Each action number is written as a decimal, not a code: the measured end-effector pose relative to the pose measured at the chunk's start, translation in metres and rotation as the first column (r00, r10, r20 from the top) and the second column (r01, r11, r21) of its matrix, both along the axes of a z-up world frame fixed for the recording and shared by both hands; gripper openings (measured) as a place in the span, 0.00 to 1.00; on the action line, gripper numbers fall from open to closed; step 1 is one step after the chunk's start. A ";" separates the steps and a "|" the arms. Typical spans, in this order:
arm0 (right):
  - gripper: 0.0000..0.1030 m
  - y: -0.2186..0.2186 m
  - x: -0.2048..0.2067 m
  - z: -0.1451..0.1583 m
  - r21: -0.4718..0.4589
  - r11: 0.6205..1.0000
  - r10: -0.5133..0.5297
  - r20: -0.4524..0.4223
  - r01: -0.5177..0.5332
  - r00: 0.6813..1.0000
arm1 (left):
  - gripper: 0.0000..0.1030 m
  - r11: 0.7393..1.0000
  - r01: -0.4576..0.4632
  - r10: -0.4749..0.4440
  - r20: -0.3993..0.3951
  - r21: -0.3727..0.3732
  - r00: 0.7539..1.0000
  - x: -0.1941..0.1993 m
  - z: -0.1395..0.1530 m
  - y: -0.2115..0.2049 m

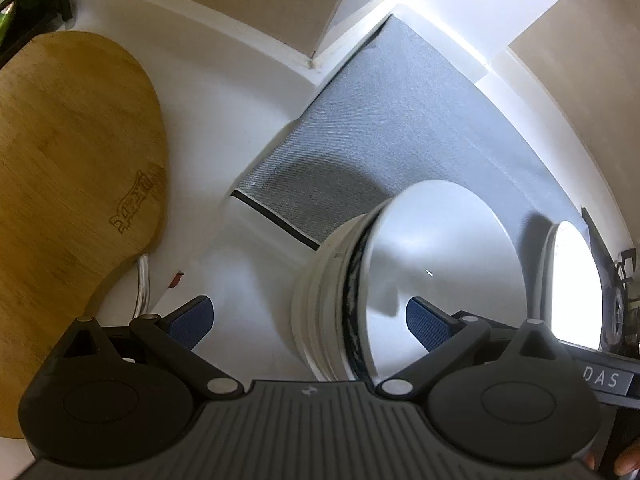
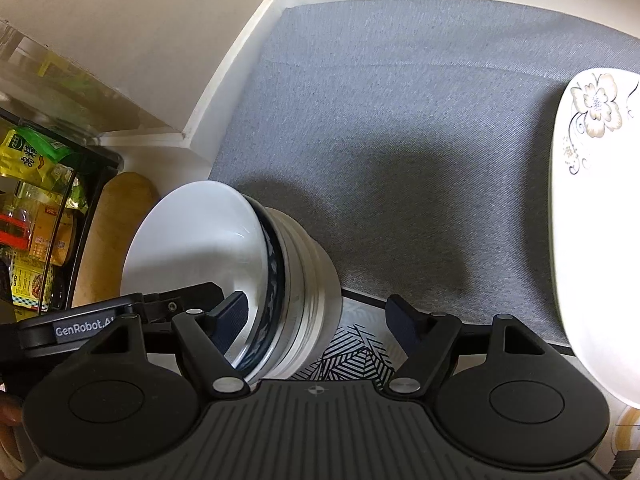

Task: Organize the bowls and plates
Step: 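Close both grippers on the bowl stack rim, then lift the bowl stack with both grippers and carry it toward the floral plate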

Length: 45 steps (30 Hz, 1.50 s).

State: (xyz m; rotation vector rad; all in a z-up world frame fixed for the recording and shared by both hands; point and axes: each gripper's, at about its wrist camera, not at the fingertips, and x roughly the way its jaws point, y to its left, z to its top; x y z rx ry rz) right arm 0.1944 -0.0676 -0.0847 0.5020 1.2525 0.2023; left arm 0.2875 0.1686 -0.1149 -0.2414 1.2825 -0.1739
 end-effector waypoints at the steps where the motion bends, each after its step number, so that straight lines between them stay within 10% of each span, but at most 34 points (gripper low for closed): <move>1: 0.76 0.000 0.000 -0.001 0.004 1.000 -0.002 -0.001 0.002 1.000 | 0.99 1.000 -0.001 0.001 -0.004 -0.003 1.000 0.001 -0.001 0.000; 21: 0.77 -0.011 0.006 -0.026 0.134 0.990 -0.039 -0.074 0.048 0.997 | 1.00 0.993 -0.077 0.070 -0.081 -0.094 0.994 0.013 -0.018 0.015; 34: 0.99 0.011 0.001 -0.029 0.095 0.994 0.055 0.019 -0.056 0.998 | 1.00 0.990 -0.092 0.085 -0.068 -0.105 0.994 0.015 -0.018 0.016; 38: 0.96 0.008 0.001 -0.027 0.111 0.993 0.036 0.020 -0.038 0.999 | 1.00 0.987 -0.064 0.049 -0.104 -0.150 0.993 0.022 -0.016 0.015; 41: 0.75 0.003 0.000 -0.028 0.137 0.989 0.047 0.017 -0.049 0.999 | 0.98 0.959 -0.041 -0.013 -0.187 -0.280 0.982 0.025 -0.027 0.015; 45: 0.71 0.001 0.002 -0.028 0.143 0.988 0.052 0.012 -0.053 0.999 | 0.97 0.965 0.004 -0.047 -0.159 -0.261 0.986 0.023 -0.027 0.012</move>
